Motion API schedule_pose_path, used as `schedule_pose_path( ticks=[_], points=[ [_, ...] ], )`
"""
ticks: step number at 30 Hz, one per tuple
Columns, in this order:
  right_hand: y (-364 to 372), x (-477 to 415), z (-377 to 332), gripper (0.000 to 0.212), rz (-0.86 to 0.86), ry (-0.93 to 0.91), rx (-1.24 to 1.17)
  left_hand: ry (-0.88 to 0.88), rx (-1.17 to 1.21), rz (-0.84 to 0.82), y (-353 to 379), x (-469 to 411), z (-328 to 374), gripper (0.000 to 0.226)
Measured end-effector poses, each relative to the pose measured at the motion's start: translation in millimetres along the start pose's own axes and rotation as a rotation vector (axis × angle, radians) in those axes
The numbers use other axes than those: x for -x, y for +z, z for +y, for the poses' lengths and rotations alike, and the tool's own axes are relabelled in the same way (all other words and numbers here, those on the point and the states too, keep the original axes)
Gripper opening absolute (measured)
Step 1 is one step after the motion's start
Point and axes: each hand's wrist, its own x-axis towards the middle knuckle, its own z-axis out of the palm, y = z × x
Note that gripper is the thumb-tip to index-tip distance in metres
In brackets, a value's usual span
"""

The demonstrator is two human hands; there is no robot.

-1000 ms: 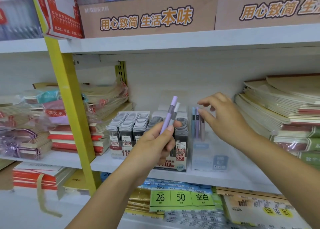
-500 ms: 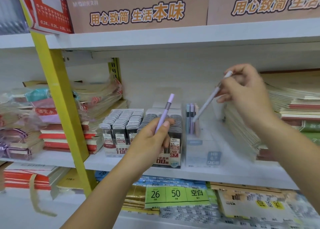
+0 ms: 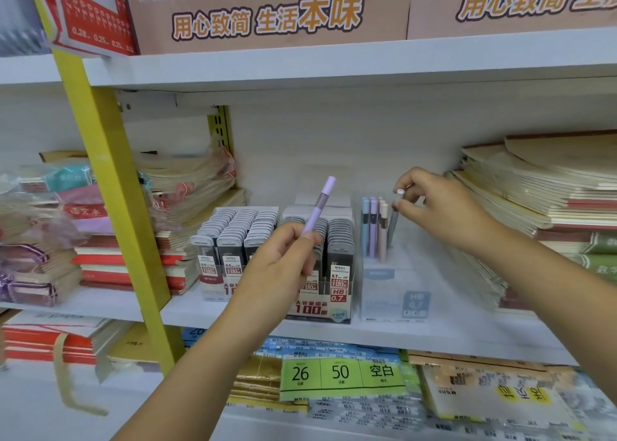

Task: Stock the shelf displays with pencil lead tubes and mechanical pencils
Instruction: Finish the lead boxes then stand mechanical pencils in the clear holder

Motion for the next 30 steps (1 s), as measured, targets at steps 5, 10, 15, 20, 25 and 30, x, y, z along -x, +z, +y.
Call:
schedule_pose_path(
  ticks=[5,10,15,20,25,30],
  points=[
    [0.9,-1.3,-0.9,0.022,-0.001,-0.021,0.012,0.014,-0.01,0.009,0.9,-0.9,-3.0,0.021],
    [11.6,-0.5,-3.1,0.013,0.032,-0.041,0.186,0.01,-0.033,0.016,3.5,-0.7,-2.2,0.025],
    [5.6,3.3,-13.7,0.028,-0.018,0.054,0.231,0.041,-0.042,-0.008,7.0,1.4,2.2,0.024],
    [-11.6,26.7,-65.6,0.02,0.042,0.124,-0.616,0.083,-0.08,-0.046,17.7,-1.2,8.1,0.02],
    [-20.9,35.9,-86.5,0.015,-0.004,0.143,-1.012,0.125,-0.189,-0.068,36.9,-4.8,13.4,0.012],
    [-45.0,28.1,-57.4,0.011,0.365,0.086,-0.95,0.598,-0.9,0.247,28.9,-7.5,10.6,0.04]
  ],
)
